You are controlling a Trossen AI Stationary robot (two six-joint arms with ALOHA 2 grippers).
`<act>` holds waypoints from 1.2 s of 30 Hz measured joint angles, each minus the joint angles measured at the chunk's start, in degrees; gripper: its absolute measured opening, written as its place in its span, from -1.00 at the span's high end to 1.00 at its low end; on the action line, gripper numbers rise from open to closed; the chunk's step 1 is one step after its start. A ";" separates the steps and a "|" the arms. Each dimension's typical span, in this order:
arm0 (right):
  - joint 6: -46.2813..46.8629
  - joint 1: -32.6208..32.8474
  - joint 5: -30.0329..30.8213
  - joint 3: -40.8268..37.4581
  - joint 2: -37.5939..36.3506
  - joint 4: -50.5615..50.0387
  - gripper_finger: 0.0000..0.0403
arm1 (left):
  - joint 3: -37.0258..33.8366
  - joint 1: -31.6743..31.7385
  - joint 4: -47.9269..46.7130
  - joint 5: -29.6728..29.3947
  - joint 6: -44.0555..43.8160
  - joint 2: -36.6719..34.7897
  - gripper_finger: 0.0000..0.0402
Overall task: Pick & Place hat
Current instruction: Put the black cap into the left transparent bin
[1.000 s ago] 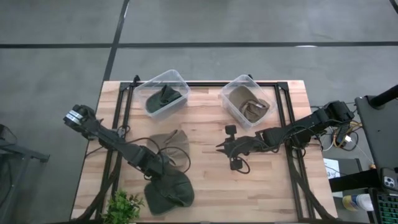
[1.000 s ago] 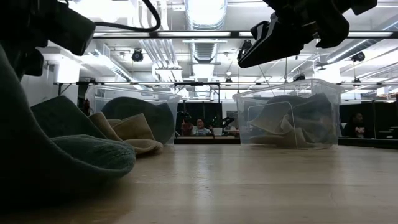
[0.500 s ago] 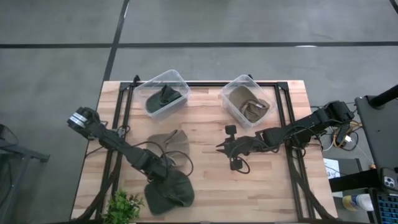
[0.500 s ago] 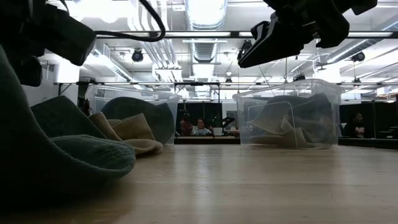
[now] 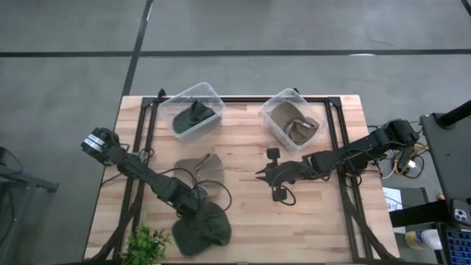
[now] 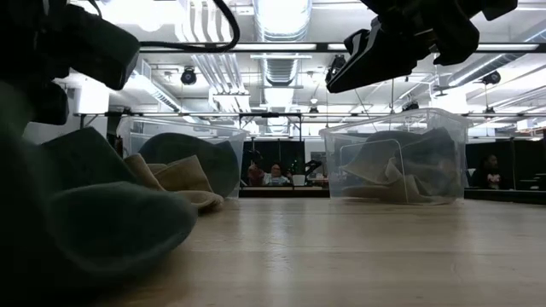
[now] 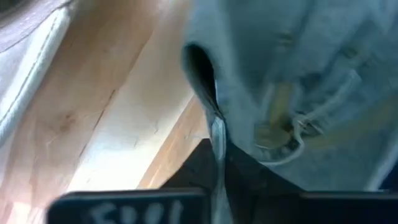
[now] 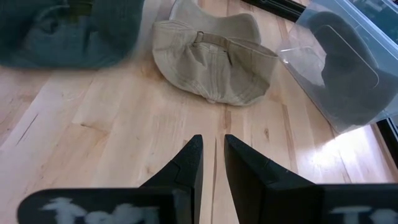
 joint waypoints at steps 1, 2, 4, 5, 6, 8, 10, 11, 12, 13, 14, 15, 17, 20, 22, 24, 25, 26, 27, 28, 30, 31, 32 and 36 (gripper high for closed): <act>0.02 0.00 0.00 0.00 0.00 0.00 0.70 | 0.00 0.00 0.27 -0.07 0.26 0.00 0.93; 0.01 0.00 0.00 0.00 0.00 0.00 0.70 | 0.00 -0.01 0.35 -0.13 0.47 -0.10 0.94; 0.01 0.00 0.00 0.00 0.00 0.00 0.70 | 0.00 0.01 0.55 -0.32 0.57 -0.31 0.94; 0.01 0.00 0.00 0.00 0.00 0.00 0.70 | 0.00 0.04 0.62 -0.42 0.69 -0.52 0.95; 0.01 0.00 0.00 0.00 0.00 0.00 0.70 | 0.06 0.04 0.56 -0.57 0.77 -0.83 0.96; 0.03 0.00 0.00 0.00 0.00 0.00 0.70 | 0.60 0.13 0.40 -1.61 1.35 -1.58 0.96; 0.01 0.01 0.00 0.00 0.00 0.00 0.70 | 1.51 0.32 0.36 -3.06 1.83 -2.74 0.96; 0.01 0.00 0.00 -0.02 0.00 0.00 0.70 | 2.18 0.42 0.28 -3.95 2.29 -3.33 0.96; 0.02 0.01 0.00 -0.03 0.00 0.00 0.70 | 2.92 0.44 0.32 -4.62 2.99 -4.01 0.96; 0.01 0.01 0.00 -0.05 0.00 -0.02 0.70 | 3.69 0.51 0.29 -5.51 3.71 -4.77 0.96; 0.01 0.02 0.00 -0.09 0.00 0.00 0.70 | 4.55 0.65 -0.12 -6.47 4.42 -5.53 0.96; 0.01 0.02 0.00 -0.11 0.00 0.00 0.70 | 5.45 0.82 -0.82 -7.46 4.97 -6.43 0.96; 0.01 0.02 0.02 -0.21 0.00 -0.02 0.70 | 7.48 1.18 -3.98 -9.74 5.77 -7.97 0.96; 0.04 0.01 0.01 -0.43 0.00 0.00 0.70 | 10.85 2.02 -11.24 -13.75 6.62 -9.72 0.96; 0.04 0.01 0.02 -0.60 0.00 0.03 0.70 | 13.13 3.05 -16.42 -16.08 7.54 -10.69 0.96; 0.19 0.02 0.00 -0.63 0.00 0.04 0.70 | 15.46 4.53 -20.95 -18.16 8.77 -11.52 0.96; 0.29 0.02 0.02 -0.64 0.00 0.04 0.70 | 16.56 5.38 -22.68 -19.05 9.74 -11.80 0.96; 0.48 0.01 0.01 -0.68 0.00 0.05 0.70 | 17.57 6.31 -24.17 -20.03 10.82 -12.03 0.96; 0.64 0.02 0.00 -0.72 0.00 0.09 0.70 | 18.50 7.24 -25.33 -21.19 11.86 -12.25 0.96; 0.65 0.02 0.00 -0.76 0.00 0.09 0.70 | 19.38 8.32 -26.17 -21.94 13.12 -12.46 0.96; 0.65 0.02 0.02 -0.85 0.00 0.07 0.70 | 21.46 10.81 -27.56 -22.37 15.95 -12.74 0.96; 0.65 0.02 0.01 -0.85 0.00 0.07 0.70 | 22.52 12.03 -28.38 -22.51 17.28 -12.79 0.96; 0.65 0.02 0.00 -0.85 0.00 0.07 0.70 | 23.53 13.40 -29.50 -22.73 18.63 -12.79 0.96; 0.65 0.00 0.02 -0.85 0.00 0.09 0.70 | 27.29 18.93 -33.19 -23.62 23.94 -12.79 0.96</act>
